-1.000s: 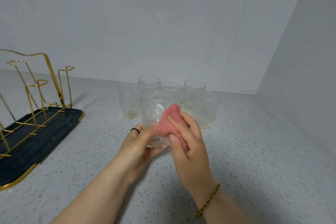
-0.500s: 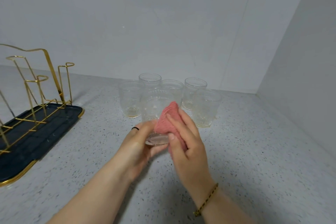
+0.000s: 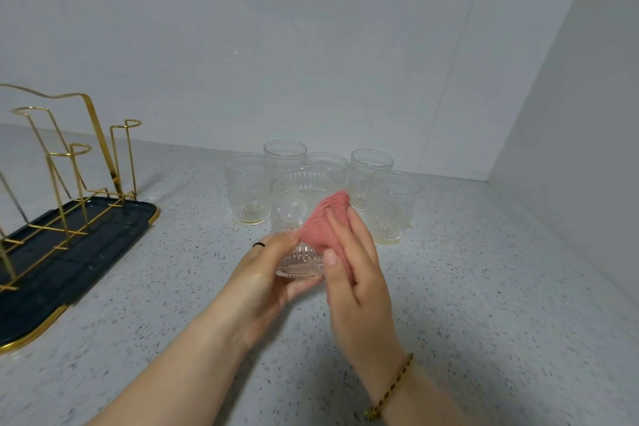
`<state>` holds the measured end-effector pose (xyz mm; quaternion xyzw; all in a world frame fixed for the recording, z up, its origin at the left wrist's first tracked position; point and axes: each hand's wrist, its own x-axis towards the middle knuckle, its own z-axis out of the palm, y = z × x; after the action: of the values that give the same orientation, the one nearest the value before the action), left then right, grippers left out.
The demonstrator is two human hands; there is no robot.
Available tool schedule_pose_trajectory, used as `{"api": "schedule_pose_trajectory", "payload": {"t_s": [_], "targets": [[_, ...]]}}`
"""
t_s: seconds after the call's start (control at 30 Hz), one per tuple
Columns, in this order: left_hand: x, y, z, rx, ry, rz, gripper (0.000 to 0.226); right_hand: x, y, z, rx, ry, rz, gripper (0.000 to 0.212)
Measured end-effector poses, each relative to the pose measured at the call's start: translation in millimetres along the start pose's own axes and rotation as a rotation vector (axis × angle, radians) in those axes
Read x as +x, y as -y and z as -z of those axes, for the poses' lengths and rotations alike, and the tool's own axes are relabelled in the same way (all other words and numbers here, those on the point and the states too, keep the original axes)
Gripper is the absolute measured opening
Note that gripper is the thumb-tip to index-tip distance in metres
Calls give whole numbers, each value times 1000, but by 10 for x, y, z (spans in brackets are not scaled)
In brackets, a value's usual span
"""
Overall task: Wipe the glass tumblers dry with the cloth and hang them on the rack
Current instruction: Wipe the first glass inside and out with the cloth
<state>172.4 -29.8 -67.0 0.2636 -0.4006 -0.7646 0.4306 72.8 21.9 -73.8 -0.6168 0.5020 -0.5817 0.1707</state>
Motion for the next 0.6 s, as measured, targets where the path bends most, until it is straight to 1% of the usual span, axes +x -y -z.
{"api": "schedule_pose_trajectory", "payload": {"t_s": [0.07, 0.1, 0.17, 0.2, 0.23, 0.27, 0.3, 0.37, 0.4, 0.43, 0.47, 0.53, 0.6], "targets": [[-15, 16, -20, -15, 37, 25, 39, 14, 18, 27, -85, -17, 70, 35], [-22, 34, -27, -35, 64, 34, 49, 36, 27, 61, -97, -36, 76, 36], [-38, 64, -46, -75, 116, 43, 80, 82, 36, 137, -10, -88, 31, 37], [-41, 76, -48, -101, 140, 37, 90, 95, 31, 156, 69, -110, -3, 42], [-44, 82, -52, -131, 158, 21, 93, 95, 19, 155, 152, -111, -42, 48], [-46, 83, -57, -157, 164, 4, 88, 85, -4, 139, 215, -103, -75, 52], [-47, 83, -64, -164, 156, -7, 77, 69, -15, 113, 241, -94, -105, 53], [-43, 85, -80, -110, 99, -17, 48, 43, -24, 56, 201, -88, -139, 52], [-34, 95, -78, -69, 78, -15, 38, 40, -17, 41, 170, -90, -143, 49], [-27, 103, -76, -33, 69, -15, 36, 45, -9, 39, 147, -101, -139, 45], [-22, 107, -79, -1, 62, -22, 39, 53, -2, 48, 135, -111, -129, 41], [-17, 106, -83, 45, 24, -49, 47, 63, 12, 76, 107, -129, -101, 40], [-10, 130, -76, 64, -36, -65, 48, 69, 26, 84, 79, -153, -77, 40]]}}
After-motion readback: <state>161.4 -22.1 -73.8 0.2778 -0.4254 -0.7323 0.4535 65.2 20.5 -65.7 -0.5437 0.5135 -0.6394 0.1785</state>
